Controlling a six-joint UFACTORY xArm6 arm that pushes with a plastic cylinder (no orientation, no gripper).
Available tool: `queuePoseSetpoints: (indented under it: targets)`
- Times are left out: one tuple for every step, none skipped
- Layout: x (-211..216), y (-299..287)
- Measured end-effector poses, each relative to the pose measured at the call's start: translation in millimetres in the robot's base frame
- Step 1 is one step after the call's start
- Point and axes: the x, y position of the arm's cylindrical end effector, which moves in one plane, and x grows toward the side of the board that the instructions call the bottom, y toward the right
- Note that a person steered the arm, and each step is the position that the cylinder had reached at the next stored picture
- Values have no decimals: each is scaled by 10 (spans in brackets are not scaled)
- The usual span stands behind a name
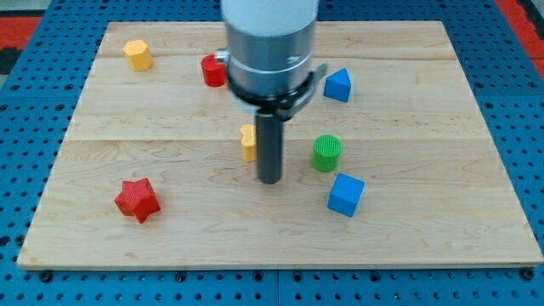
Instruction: Push the green circle to the right of the yellow heart
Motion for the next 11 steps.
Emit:
queuePoseSetpoints:
  targets:
    - [-231,-418]
    - [-779,-418]
    - [-869,-38]
    - [-963,290]
    - [-1328,610]
    - [-1127,1679]
    - [-694,2125]
    - [-164,1857]
    - [-177,1279]
    - [-304,817]
    - [-490,1027]
